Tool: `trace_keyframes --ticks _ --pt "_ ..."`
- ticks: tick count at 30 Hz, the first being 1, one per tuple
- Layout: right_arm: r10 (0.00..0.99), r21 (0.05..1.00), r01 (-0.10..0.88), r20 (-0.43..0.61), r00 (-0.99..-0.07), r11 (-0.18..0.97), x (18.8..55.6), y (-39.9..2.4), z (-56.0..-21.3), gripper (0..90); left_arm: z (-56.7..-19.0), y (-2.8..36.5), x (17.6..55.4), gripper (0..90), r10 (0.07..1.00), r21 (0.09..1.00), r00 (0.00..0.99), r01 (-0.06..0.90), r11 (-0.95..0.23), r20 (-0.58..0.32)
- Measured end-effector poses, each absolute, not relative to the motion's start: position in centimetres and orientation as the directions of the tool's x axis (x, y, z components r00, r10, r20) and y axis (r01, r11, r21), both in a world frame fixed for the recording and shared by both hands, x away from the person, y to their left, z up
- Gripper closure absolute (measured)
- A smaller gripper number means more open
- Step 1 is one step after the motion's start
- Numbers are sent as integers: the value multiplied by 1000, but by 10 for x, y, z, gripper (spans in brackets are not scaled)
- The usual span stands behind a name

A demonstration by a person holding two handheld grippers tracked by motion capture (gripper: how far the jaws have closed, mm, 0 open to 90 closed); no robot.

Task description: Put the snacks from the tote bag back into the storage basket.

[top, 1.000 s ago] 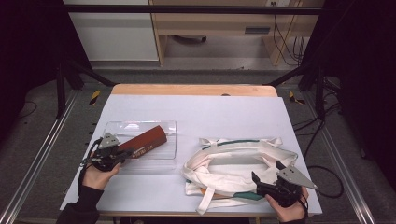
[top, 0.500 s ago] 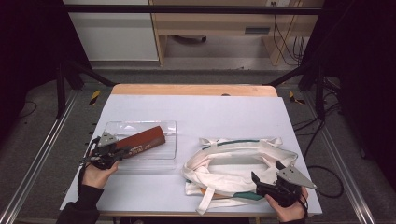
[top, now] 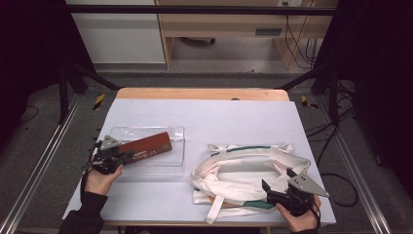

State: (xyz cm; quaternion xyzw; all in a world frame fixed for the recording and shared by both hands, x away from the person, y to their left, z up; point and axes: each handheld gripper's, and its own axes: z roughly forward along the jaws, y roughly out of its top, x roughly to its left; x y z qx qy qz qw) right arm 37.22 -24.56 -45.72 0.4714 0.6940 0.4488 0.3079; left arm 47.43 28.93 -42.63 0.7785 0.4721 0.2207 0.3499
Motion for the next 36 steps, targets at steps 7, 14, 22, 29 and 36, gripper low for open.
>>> trace_keyframes --ticks 7,14,22,29,36 --pt "930 913 378 -7 -368 156 372 -245 -458 70 -424 290 478 900 897 747 442 591 -305 16" --pt "930 912 379 -9 -369 159 373 -245 -458 69 -423 291 484 900 897 732 441 609 -305 7" --pt "929 912 379 -9 -369 159 373 -245 -458 70 -424 293 489 900 906 736 422 614 -286 0" --pt "928 911 378 -12 -371 163 373 -245 -458 69 -423 293 491 900 915 738 403 618 -273 1" --pt "928 910 380 -12 -372 164 373 -244 -458 69 -425 295 496 900 920 736 392 621 -271 8"
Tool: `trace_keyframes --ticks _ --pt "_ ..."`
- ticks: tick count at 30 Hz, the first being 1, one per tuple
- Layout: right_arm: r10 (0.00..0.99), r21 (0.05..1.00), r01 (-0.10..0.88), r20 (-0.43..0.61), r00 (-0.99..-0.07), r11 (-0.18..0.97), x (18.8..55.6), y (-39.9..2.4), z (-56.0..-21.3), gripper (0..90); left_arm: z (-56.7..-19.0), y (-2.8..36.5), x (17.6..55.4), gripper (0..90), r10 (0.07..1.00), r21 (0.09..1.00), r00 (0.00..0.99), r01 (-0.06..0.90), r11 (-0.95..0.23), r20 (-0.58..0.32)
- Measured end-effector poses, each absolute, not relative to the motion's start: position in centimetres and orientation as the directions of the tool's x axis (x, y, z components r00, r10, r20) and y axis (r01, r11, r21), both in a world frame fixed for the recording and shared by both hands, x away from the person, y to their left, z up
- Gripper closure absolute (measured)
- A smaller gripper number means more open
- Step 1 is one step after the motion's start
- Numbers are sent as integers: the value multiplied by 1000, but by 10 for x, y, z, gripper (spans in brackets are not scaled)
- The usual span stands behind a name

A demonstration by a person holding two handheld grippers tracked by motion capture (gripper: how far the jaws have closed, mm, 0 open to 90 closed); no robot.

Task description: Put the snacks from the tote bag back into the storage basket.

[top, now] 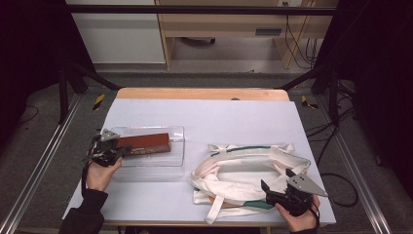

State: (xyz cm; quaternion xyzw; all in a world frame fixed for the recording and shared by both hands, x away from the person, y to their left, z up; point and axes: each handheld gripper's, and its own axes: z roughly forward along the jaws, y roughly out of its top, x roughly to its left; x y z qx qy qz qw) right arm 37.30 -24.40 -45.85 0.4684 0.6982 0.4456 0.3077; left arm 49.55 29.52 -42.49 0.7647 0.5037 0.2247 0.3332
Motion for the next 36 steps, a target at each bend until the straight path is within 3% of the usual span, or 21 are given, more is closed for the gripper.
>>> trace_keyframes --ticks 15,22,26,36 --pt "928 910 381 -13 -371 165 373 -244 -459 69 -429 297 497 900 924 740 383 622 -258 1" --pt "928 912 378 -6 -373 158 373 -245 -458 69 -418 296 484 883 907 785 422 560 -264 4" --pt "928 917 366 -9 -372 156 372 -245 -457 68 -408 297 474 811 899 834 438 498 -238 -5" --pt "933 922 359 -7 -359 145 370 -247 -456 65 -403 305 449 476 896 899 444 385 -211 20"
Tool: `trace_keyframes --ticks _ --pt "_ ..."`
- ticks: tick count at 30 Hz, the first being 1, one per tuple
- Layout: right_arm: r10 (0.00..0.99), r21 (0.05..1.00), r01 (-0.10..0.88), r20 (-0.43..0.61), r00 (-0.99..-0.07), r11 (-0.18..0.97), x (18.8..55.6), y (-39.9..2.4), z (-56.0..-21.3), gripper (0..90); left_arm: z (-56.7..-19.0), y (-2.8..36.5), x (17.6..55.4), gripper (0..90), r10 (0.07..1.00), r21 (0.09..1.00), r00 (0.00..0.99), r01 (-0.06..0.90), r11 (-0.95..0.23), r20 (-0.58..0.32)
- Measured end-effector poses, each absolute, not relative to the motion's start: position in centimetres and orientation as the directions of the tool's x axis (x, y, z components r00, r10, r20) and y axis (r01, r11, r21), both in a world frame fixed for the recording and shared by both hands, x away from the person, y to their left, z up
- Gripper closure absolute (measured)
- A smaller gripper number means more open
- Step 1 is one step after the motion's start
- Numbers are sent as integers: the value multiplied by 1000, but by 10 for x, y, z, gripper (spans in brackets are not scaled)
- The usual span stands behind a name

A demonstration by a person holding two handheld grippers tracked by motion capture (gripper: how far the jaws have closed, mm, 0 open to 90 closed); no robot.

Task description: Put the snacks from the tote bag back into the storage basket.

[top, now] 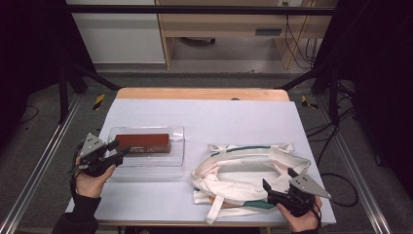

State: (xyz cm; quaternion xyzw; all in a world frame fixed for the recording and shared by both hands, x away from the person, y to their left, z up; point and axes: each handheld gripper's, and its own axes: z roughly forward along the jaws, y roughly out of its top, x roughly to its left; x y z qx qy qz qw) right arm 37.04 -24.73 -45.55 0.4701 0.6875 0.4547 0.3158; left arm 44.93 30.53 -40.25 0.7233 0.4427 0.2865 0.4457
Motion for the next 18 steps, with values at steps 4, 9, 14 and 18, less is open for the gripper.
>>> trace_keyframes --ticks 4,9,14,18 --pt "935 923 357 -5 -354 140 370 -248 -455 63 -406 306 442 361 891 906 453 361 -221 36" --pt "937 926 354 -3 -350 135 369 -249 -455 61 -411 307 435 264 887 911 461 350 -218 35" --pt "938 926 353 -3 -348 134 369 -249 -455 61 -415 312 431 235 888 911 460 358 -202 16" --pt "938 928 347 -5 -347 133 368 -248 -454 60 -416 319 424 216 891 919 453 350 -183 5"
